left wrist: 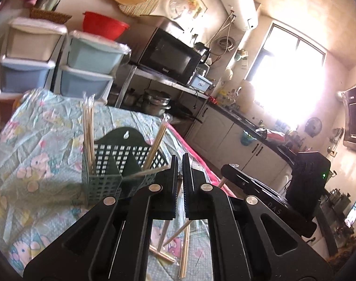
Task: Organize utensils
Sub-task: 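Lift the held chopsticks with both tools and carry them above the green holder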
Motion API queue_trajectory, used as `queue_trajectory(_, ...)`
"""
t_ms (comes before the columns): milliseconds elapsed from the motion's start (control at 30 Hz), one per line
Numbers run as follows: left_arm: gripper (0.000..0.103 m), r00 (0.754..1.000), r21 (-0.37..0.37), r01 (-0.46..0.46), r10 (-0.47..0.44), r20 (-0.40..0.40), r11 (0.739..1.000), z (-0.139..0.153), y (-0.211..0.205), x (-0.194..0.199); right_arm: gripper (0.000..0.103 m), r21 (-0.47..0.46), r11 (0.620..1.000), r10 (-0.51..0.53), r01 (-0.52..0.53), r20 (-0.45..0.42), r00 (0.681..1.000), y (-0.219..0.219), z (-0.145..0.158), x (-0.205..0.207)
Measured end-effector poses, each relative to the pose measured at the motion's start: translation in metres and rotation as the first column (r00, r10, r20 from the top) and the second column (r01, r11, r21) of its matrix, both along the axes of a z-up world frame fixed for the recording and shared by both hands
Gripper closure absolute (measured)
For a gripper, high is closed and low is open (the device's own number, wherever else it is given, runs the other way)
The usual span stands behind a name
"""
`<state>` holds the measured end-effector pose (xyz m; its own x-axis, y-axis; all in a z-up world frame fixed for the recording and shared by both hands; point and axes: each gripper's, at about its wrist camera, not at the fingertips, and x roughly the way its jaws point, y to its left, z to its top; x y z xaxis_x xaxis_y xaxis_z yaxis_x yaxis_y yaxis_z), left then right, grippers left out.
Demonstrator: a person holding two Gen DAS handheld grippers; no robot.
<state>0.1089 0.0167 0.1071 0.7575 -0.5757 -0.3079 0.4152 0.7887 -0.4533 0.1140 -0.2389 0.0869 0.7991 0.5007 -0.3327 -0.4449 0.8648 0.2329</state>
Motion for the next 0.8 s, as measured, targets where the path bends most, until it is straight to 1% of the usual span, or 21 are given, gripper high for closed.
queue_trajectory(300,0.101,0.997,0.03,-0.008,0.005,0.078,1.0,0.032,-0.002,0.003,0.093,0.008,1.0,-0.015,0.015,0.054,0.998,-0.004,0.018,-0.004)
queue_trajectory(600,0.101,0.992,0.046,-0.029,0.023,0.126,0.999,0.05,-0.003,0.005,0.093,0.01,1.0,-0.021,0.02,0.102,0.995,-0.005,0.033,-0.006)
queue_trajectory(800,0.101,0.988,0.04,-0.045,0.039,0.149,0.998,0.06,-0.001,0.007,0.093,0.031,0.999,-0.029,0.025,0.131,0.991,-0.005,0.043,-0.005)
